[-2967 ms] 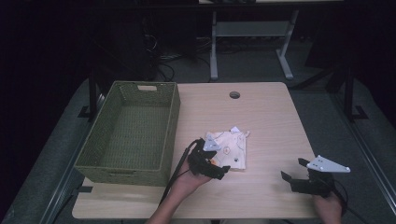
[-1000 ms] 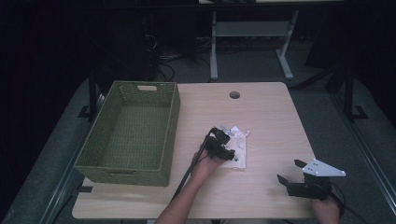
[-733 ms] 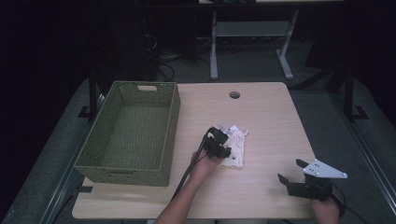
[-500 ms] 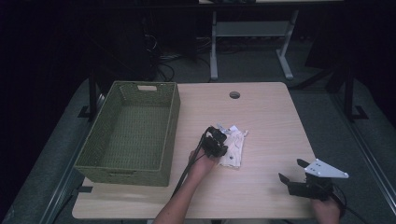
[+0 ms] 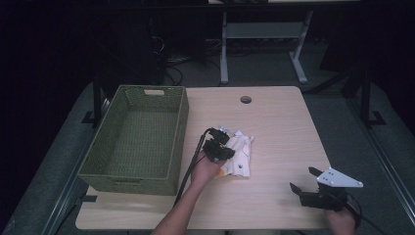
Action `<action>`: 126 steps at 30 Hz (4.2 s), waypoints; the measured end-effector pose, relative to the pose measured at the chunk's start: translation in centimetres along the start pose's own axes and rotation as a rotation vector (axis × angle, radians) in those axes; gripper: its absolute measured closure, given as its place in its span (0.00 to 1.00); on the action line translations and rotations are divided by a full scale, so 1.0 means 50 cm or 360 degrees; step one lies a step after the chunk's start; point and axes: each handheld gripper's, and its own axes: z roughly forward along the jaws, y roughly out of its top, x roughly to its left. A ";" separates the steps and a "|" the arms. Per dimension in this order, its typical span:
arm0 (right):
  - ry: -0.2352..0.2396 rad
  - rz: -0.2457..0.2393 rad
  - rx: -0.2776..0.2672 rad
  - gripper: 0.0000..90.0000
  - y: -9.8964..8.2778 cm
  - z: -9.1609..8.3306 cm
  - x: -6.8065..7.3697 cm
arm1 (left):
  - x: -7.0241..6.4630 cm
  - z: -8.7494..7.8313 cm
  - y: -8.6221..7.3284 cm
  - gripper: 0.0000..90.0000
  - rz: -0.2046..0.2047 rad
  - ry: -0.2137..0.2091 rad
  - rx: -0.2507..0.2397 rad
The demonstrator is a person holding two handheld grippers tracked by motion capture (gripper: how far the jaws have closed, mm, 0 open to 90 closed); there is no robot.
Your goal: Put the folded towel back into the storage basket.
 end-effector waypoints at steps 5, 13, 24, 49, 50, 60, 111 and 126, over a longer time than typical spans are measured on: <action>-0.0015 0.0006 -0.0014 0.15 0.001 -0.004 0.000 | -0.003 -0.029 0.000 0.91 -0.0039 -0.0125 -0.0085; -0.0044 0.0068 -0.0028 0.15 -0.006 -0.012 -0.012 | -0.007 -0.066 -0.003 0.90 -0.0091 -0.0298 -0.0174; -0.0057 0.0141 -0.0041 0.15 -0.016 -0.017 -0.029 | 0.012 -0.116 -0.006 0.90 -0.0185 -0.0458 -0.0264; -0.0031 0.0150 -0.0023 0.15 -0.018 -0.008 -0.032 | 0.060 -0.205 -0.015 0.91 -0.0305 -0.0619 -0.0375; -0.0032 0.0150 -0.0025 0.15 -0.018 -0.008 -0.031 | 0.062 -0.208 -0.015 0.91 -0.0316 -0.0626 -0.0370; -0.0034 0.0147 -0.0015 0.15 -0.020 -0.008 -0.030 | 0.084 -0.254 -0.016 0.90 -0.0341 -0.0662 -0.0383; -0.0037 0.0156 -0.0026 0.15 -0.022 -0.007 -0.030 | 0.266 -0.496 -0.101 0.93 -0.0508 -0.0438 -0.0539; -0.0041 0.0190 -0.0017 0.15 -0.025 -0.007 -0.037 | 0.338 -0.493 -0.132 0.93 -0.0531 -0.0266 -0.0429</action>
